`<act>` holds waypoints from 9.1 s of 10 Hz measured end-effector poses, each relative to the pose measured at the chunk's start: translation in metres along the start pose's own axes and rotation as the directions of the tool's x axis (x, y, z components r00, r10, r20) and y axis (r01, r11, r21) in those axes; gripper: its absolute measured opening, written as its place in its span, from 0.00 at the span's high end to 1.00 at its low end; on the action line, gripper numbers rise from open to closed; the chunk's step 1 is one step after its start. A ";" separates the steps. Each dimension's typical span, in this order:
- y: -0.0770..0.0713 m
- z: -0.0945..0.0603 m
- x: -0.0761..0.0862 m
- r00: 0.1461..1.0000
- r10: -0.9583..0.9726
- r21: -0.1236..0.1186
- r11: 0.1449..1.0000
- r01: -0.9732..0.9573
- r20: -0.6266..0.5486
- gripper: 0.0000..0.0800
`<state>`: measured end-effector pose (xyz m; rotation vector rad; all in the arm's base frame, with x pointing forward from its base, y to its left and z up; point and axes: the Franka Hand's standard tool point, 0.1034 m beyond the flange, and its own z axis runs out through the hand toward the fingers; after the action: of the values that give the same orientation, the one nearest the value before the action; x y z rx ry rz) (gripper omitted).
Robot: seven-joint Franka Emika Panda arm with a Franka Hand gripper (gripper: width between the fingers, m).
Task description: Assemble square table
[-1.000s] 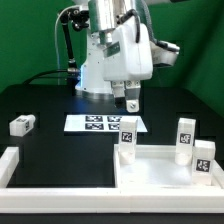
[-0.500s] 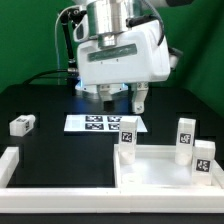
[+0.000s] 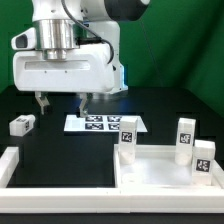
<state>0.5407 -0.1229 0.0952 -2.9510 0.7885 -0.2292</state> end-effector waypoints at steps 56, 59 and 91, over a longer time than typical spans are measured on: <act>-0.040 -0.042 0.026 0.935 -0.353 -0.053 0.935 0.351 -0.031 0.64; -0.095 -0.023 0.038 0.923 -0.280 -0.047 0.959 0.278 -0.263 0.64; -0.156 0.038 0.033 0.831 -0.237 -0.082 0.970 0.227 -0.504 0.32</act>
Offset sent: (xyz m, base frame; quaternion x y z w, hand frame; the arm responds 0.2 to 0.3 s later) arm 0.0000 0.0000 0.0000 0.0000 -0.0650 0.0000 0.9979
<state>0.6520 -0.0031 0.0795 -3.0243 0.4557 -1.0657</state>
